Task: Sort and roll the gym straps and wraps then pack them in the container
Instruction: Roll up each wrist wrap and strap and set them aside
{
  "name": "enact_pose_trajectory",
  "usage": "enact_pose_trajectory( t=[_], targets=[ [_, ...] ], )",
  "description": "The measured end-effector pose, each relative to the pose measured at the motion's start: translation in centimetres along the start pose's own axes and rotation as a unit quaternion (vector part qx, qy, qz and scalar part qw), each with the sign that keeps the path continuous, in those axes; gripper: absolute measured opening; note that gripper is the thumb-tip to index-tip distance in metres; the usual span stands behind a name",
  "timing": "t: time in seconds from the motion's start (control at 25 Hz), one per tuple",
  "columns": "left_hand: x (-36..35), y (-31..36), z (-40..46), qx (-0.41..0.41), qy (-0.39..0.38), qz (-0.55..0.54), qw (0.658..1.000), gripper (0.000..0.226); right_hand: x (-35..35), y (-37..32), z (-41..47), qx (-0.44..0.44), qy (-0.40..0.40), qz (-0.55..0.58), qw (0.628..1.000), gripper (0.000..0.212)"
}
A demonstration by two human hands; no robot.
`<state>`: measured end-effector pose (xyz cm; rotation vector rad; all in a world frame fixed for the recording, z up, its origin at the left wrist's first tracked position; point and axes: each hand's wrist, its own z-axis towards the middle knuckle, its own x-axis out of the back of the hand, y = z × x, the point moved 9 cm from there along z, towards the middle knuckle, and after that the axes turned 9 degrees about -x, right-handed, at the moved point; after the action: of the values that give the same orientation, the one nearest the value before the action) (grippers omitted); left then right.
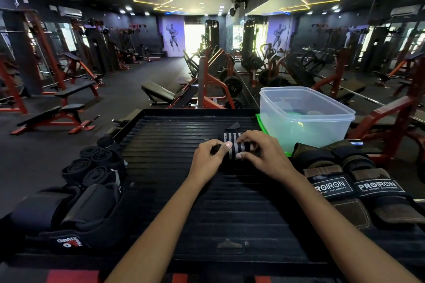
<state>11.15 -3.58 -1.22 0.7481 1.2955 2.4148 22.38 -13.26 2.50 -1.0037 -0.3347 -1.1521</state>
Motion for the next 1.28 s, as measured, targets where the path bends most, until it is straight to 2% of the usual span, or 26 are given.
enact_pose_trajectory(
  t=[0.12,0.24,0.32,0.44,0.56,0.68,0.8,1.04,1.28],
  targets=[
    [-0.3,-0.2,0.0,0.007,-0.013,-0.005,1.0,0.027,-0.3,0.2,-0.1,-0.002,-0.005,0.0,1.0,0.025],
    [-0.5,0.5,0.0,-0.05,-0.04,-0.014,0.998,0.009,-0.2,1.1,0.1,-0.032,-0.007,0.03,0.999,0.02],
    [-0.7,1.1,-0.2,-0.085,-0.059,0.013,0.995,0.017,-0.4,1.6,0.1,-0.058,-0.023,0.068,0.996,0.015],
    [-0.4,1.6,-0.2,-0.107,-0.03,0.069,0.991,0.003,-0.7,1.3,0.0,-0.066,-0.037,0.098,0.992,0.016],
    [-0.4,1.6,-0.1,-0.119,-0.016,0.09,0.989,0.012,-0.8,1.1,0.0,-0.071,-0.037,0.114,0.99,0.022],
    [-0.4,1.8,-0.1,-0.128,-0.014,0.058,0.99,0.006,-1.0,1.5,0.0,-0.081,-0.05,0.126,0.987,0.012],
    [0.0,2.5,-0.2,-0.158,-0.014,0.02,0.987,0.019,-0.9,1.7,0.0,-0.09,-0.042,0.126,0.987,0.012],
    [0.6,1.7,0.2,-0.125,0.009,-0.017,0.992,0.012,-0.6,1.0,-0.1,-0.072,-0.044,0.167,0.982,0.032],
    [-0.2,1.6,0.0,-0.134,-0.027,-0.052,0.989,0.027,-0.3,2.0,0.1,-0.104,-0.026,0.233,0.967,0.019]
  ],
)
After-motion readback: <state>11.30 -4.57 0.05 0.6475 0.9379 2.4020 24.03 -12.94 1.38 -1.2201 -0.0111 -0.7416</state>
